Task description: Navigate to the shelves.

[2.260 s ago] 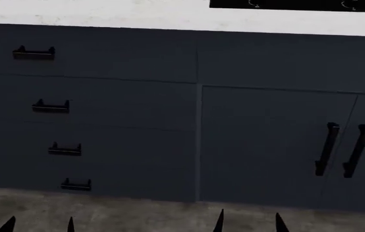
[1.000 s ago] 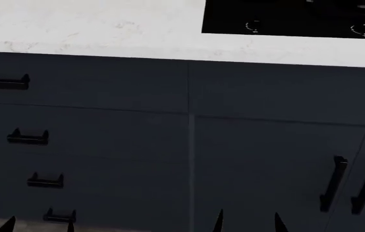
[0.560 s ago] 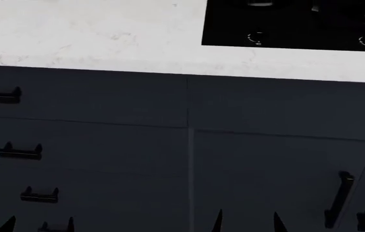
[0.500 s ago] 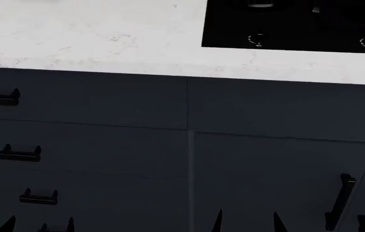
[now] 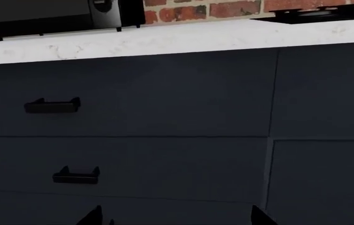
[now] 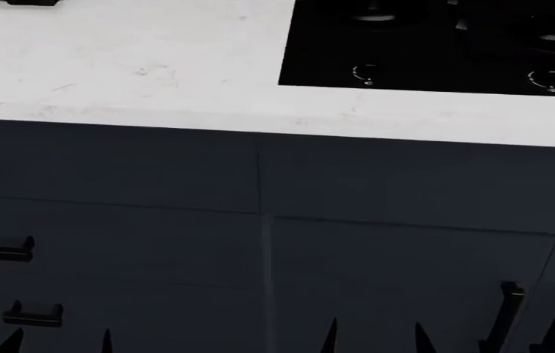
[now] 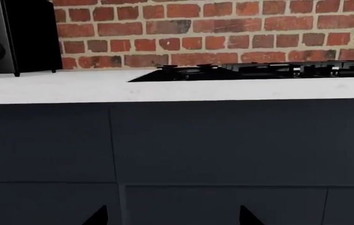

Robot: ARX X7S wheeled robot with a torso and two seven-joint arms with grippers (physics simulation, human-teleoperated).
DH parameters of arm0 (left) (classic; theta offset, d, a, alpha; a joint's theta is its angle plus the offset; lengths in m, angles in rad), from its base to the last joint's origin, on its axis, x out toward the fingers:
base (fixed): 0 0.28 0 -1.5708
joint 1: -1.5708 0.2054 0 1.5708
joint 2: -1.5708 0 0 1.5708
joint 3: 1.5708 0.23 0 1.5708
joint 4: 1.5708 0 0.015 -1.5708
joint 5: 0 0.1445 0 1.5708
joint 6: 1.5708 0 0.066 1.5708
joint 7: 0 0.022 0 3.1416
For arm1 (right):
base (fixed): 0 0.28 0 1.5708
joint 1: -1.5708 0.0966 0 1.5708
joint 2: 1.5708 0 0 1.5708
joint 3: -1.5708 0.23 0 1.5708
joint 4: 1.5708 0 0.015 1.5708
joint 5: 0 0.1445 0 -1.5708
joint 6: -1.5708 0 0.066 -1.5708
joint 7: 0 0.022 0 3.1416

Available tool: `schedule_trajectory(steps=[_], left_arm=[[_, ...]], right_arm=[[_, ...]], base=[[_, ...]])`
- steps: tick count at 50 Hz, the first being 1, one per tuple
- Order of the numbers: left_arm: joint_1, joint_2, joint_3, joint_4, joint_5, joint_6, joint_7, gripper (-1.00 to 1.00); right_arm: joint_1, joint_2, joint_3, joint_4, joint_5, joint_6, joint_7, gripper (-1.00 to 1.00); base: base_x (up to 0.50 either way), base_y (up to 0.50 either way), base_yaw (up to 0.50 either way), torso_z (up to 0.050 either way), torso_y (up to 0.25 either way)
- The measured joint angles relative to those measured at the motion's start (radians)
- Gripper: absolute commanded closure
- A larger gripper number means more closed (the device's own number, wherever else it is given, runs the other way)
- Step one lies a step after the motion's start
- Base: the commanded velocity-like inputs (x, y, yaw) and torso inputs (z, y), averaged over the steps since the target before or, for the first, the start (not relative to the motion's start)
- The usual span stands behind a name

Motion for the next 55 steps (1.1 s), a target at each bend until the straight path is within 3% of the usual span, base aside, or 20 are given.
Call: schedule_trajectory(steps=[55], left_arm=[[-0.003, -0.006, 0.011, -0.001, -0.009, 0.003, -0.008, -1.00]], right_arm=[[0.004, 0.006, -0.009, 0.003, 0.007, -0.003, 0.011, -1.00]], base=[[-0.50, -0.03, 0.00, 0.000, 0.000]])
